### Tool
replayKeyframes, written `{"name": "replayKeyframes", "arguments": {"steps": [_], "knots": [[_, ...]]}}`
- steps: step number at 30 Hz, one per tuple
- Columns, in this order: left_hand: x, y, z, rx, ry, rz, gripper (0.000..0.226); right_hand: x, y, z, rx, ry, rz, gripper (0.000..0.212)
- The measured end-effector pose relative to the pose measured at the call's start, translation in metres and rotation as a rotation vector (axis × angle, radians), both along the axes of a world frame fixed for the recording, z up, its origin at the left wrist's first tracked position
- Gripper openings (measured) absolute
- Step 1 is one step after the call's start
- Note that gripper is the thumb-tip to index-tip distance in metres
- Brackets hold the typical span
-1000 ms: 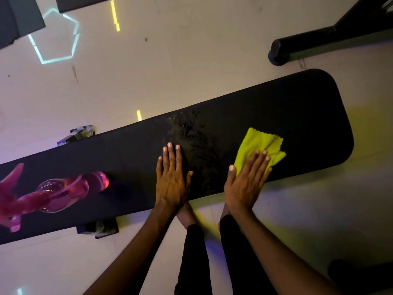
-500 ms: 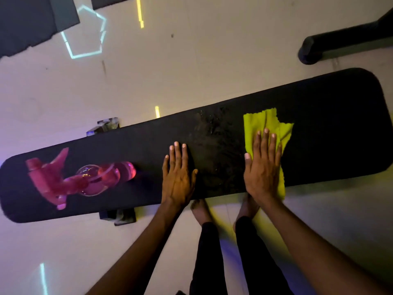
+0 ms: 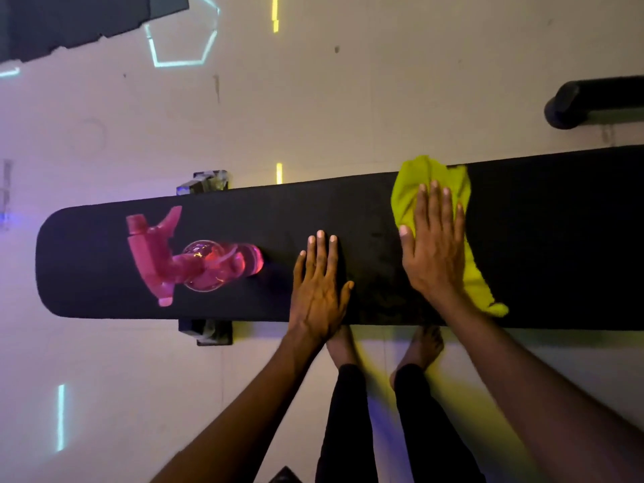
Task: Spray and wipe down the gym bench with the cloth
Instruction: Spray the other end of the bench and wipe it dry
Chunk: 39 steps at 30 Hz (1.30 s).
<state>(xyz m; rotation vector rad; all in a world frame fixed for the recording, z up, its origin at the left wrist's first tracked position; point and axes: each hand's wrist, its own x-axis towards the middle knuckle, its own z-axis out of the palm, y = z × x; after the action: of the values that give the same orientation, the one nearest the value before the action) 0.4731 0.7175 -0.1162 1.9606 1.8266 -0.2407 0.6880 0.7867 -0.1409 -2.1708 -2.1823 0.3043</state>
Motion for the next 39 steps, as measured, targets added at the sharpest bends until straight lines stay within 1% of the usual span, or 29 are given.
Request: {"name": "replayKeyframes", "arguments": {"steps": [1, 2, 3, 5, 8, 10, 11, 13, 16, 17, 18, 19, 21, 24, 25, 26, 27, 29, 31, 33, 35, 37, 39], "knots": [[-0.002, -0.001, 0.002, -0.008, -0.004, 0.020, 0.079, -0.013, -0.013, 0.002, -0.006, -0.013, -0.070, 0.070], [-0.004, -0.002, 0.003, -0.020, -0.003, 0.036, 0.079, -0.026, -0.026, 0.003, -0.019, -0.016, -0.089, 0.069], [-0.007, -0.005, 0.005, -0.029, 0.004, 0.044, 0.079, -0.035, -0.035, 0.003, -0.036, -0.013, -0.052, 0.070], [-0.013, -0.012, 0.006, -0.029, 0.025, 0.038, 0.078, -0.040, -0.037, 0.000, -0.054, 0.002, 0.137, 0.071], [-0.021, -0.019, 0.004, -0.018, 0.043, 0.020, 0.077, -0.024, 0.007, -0.005, -0.013, 0.010, 0.468, 0.073], [-0.022, -0.021, 0.001, -0.020, 0.050, 0.009, 0.077, -0.016, 0.038, -0.006, -0.010, 0.008, 0.554, 0.075], [-0.022, -0.021, 0.000, -0.023, 0.050, 0.008, 0.077, -0.015, 0.045, -0.007, -0.013, 0.009, 0.528, 0.076], [-0.021, -0.021, 0.001, -0.022, 0.055, 0.018, 0.077, -0.018, 0.035, -0.006, -0.004, 0.024, 0.363, 0.074], [-0.020, -0.022, 0.005, -0.048, 0.062, 0.034, 0.078, -0.025, -0.014, -0.001, 0.019, 0.003, 0.065, 0.067], [-0.021, -0.023, 0.006, -0.063, 0.060, 0.035, 0.078, -0.031, -0.036, -0.001, 0.011, -0.012, 0.000, 0.067], [-0.022, -0.024, 0.007, -0.073, 0.058, 0.037, 0.078, -0.039, -0.059, 0.001, -0.007, -0.029, -0.017, 0.068], [-0.023, -0.025, 0.008, -0.077, 0.055, 0.041, 0.079, -0.047, -0.079, 0.000, -0.028, -0.045, 0.020, 0.069], [-0.025, -0.027, 0.008, -0.070, 0.054, 0.045, 0.079, -0.057, -0.101, -0.004, -0.062, -0.054, 0.207, 0.070], [-0.026, -0.030, 0.005, -0.050, 0.051, 0.035, 0.078, -0.035, -0.072, -0.011, -0.040, -0.024, 0.535, 0.074], [-0.027, -0.030, 0.003, -0.043, 0.046, 0.036, 0.078, -0.026, -0.057, -0.011, -0.038, -0.010, 0.602, 0.075], [-0.027, -0.030, 0.002, -0.036, 0.045, 0.036, 0.077, -0.017, -0.045, -0.012, -0.044, 0.009, 0.613, 0.075], [-0.028, -0.030, 0.001, -0.031, 0.046, 0.036, 0.077, -0.012, -0.039, -0.012, -0.047, 0.024, 0.570, 0.074], [-0.029, -0.030, 0.001, -0.036, 0.042, 0.033, 0.077, -0.012, -0.047, -0.010, -0.054, 0.033, 0.371, 0.073], [-0.030, -0.031, 0.003, -0.050, 0.034, 0.033, 0.078, -0.020, -0.075, -0.007, -0.048, -0.005, 0.172, 0.072], [-0.031, -0.033, 0.007, -0.073, 0.020, 0.043, 0.079, -0.031, -0.105, -0.006, -0.065, -0.048, 0.069, 0.072], [-0.033, -0.037, 0.010, -0.089, 0.033, 0.040, 0.080, -0.043, -0.127, -0.007, -0.093, -0.038, 0.107, 0.073], [-0.038, -0.042, 0.011, -0.094, 0.032, 0.044, 0.081, -0.047, -0.130, -0.012, -0.092, -0.020, 0.273, 0.075], [-0.046, -0.048, 0.010, -0.076, 0.007, 0.063, 0.082, -0.047, -0.113, -0.015, -0.060, -0.004, 0.462, 0.074]]}}
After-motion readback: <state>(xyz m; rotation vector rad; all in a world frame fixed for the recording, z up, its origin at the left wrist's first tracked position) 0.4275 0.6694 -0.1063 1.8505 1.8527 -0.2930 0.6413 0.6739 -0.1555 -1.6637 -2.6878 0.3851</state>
